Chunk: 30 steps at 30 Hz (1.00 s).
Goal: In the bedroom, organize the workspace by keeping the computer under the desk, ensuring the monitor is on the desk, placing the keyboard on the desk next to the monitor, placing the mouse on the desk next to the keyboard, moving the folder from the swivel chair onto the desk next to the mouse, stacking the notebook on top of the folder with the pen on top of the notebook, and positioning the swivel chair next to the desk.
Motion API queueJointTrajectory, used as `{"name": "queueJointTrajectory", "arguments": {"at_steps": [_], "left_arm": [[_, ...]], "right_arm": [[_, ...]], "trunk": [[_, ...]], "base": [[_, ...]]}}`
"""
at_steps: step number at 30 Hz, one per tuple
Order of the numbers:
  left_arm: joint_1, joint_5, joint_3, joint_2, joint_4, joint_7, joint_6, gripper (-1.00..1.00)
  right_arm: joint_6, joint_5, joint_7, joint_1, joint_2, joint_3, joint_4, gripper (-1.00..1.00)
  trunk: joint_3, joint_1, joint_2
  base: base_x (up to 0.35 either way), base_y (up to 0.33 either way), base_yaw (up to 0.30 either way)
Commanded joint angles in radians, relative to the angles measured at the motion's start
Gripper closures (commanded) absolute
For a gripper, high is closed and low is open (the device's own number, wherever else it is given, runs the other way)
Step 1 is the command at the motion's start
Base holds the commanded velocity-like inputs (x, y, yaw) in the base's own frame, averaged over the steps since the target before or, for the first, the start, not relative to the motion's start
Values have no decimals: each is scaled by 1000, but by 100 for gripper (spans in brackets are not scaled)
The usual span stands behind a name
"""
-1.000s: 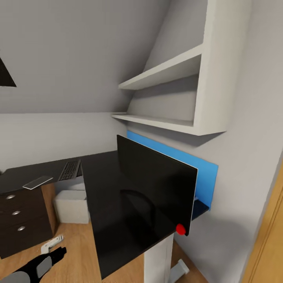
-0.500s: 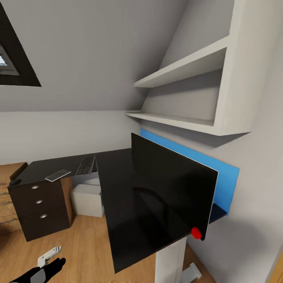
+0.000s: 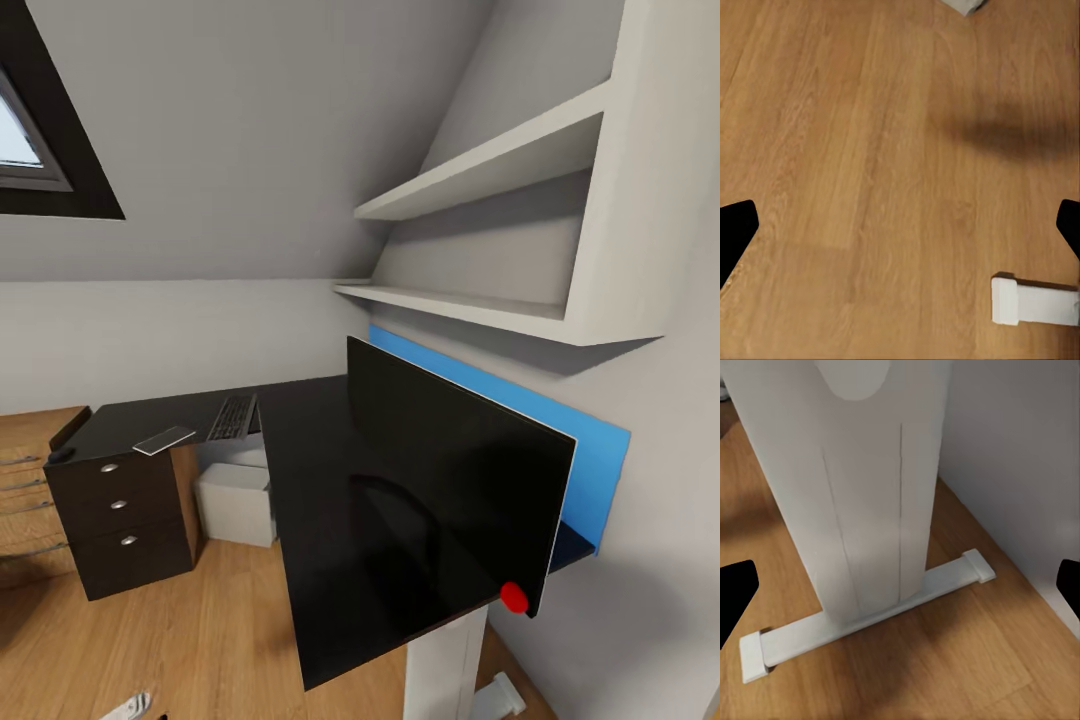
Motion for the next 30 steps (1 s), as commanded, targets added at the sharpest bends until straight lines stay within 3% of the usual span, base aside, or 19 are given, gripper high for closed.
{"name": "queueJointTrajectory", "arguments": {"at_steps": [1,3,7,9,17,30], "left_arm": [[19,-2,7,-6,2,-9,-74,-100],[46,-8,7,-13,2,-11,-152,-100],[88,-20,6,-36,2,-14,-219,-100],[122,-58,6,-52,2,-15,-314,-100],[133,-84,6,-58,2,-13,-356,-100],[134,-85,6,-81,2,-3,-355,-100]], "right_arm": [[-3,5,2,-1,-1,-8,1,-100],[-3,5,2,-1,-3,-8,1,-100],[-4,6,4,-1,-4,-8,1,-100],[-6,9,7,-1,-4,-7,2,-100],[-2,9,8,-1,-1,-6,3,-100],[7,4,4,-1,9,-8,4,-100]], "trunk": [[-1,0,-1],[-1,0,-1],[-1,0,-1],[-1,0,-1],[-1,0,-1],[35,-50,90]], "base": [[0,0,5],[0,0,3],[0,0,1],[0,0,0],[0,0,0],[0,0,23]]}}
